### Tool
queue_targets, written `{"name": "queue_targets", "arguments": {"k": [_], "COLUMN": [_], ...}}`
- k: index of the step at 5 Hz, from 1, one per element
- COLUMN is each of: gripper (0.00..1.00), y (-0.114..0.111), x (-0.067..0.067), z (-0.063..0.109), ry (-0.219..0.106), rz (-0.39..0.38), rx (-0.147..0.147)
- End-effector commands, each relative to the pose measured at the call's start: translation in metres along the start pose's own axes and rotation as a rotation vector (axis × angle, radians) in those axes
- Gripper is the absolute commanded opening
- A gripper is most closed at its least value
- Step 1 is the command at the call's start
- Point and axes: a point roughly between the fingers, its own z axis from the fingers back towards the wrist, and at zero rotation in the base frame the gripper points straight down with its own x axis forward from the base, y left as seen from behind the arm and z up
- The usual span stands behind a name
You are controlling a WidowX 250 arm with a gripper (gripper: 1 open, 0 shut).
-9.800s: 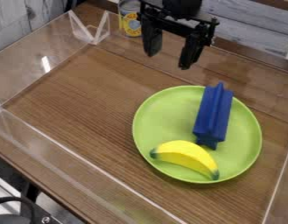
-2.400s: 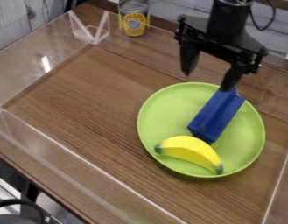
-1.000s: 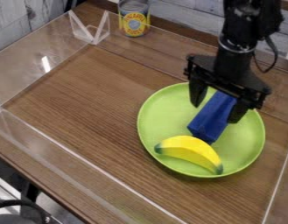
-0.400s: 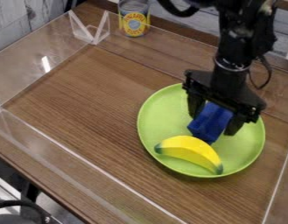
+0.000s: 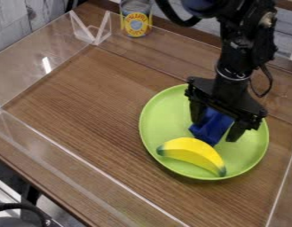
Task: Remove the blue object from inside the green plate and put it on the table
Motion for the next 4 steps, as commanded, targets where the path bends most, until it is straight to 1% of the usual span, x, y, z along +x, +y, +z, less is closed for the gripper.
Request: {"name": "queue_targets", "arguments": {"k": [1,2,3,4], "gripper": [1.00,0.00,0.00,0.00], "y": [0.002,0.009,0.014,0.025], "x": [0.005,0.016,0.020,0.031], "z": [0.000,0.022,0.036,0.071], "ry": [-0.029,-0.050,-0.058,-0.112], "rz": [0.006,-0.004,-0.006,0.006], "rx": [-0.006,0.008,0.013,0.021]}}
